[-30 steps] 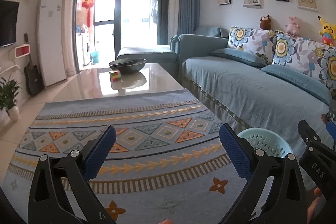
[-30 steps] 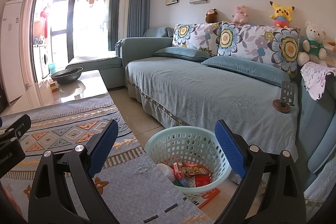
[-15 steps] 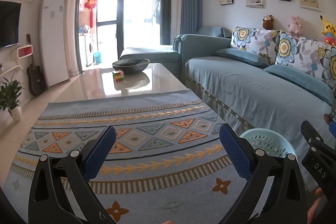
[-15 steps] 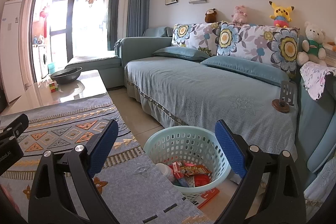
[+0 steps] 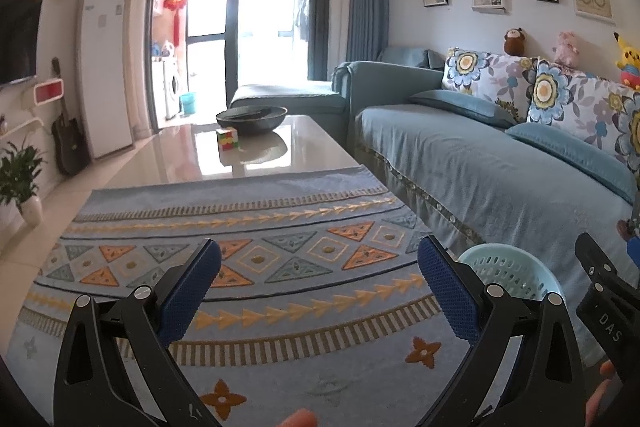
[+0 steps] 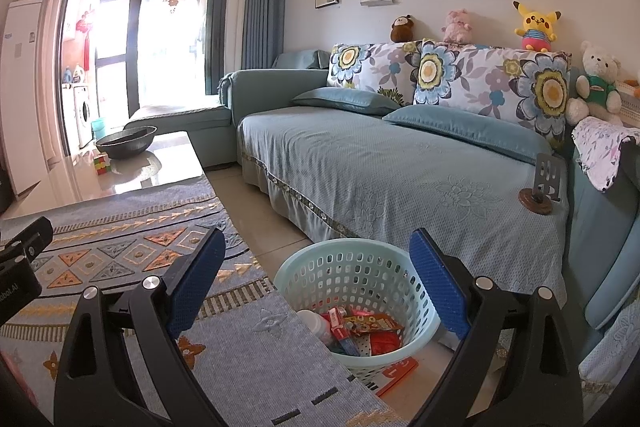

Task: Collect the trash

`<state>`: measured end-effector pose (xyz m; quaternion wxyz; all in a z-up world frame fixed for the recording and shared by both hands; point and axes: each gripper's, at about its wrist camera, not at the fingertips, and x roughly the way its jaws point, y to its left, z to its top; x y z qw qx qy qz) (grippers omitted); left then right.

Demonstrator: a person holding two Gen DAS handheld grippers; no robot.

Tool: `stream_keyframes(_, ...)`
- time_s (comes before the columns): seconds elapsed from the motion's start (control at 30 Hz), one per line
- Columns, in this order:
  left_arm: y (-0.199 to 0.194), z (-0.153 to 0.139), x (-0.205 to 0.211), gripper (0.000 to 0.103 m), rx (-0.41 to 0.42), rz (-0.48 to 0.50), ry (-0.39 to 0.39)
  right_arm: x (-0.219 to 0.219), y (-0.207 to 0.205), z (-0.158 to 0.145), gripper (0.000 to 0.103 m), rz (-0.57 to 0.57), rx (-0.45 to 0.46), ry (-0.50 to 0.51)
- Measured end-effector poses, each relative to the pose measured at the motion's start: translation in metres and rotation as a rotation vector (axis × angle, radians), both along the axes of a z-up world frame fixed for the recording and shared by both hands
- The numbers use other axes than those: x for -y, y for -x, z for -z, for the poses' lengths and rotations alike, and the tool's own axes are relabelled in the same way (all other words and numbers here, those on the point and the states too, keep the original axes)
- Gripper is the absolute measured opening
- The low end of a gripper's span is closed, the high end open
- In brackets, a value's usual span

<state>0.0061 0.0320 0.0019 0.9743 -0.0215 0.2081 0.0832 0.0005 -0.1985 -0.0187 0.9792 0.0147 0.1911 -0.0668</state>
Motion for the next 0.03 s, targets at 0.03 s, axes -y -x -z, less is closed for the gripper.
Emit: stream_keyframes(0.03,0.0003,-0.0003,0.0014,0.095,0.001,0.003,-0.006,0.0,-0.0001,0.0,0.089,0.0,0.001,0.0)
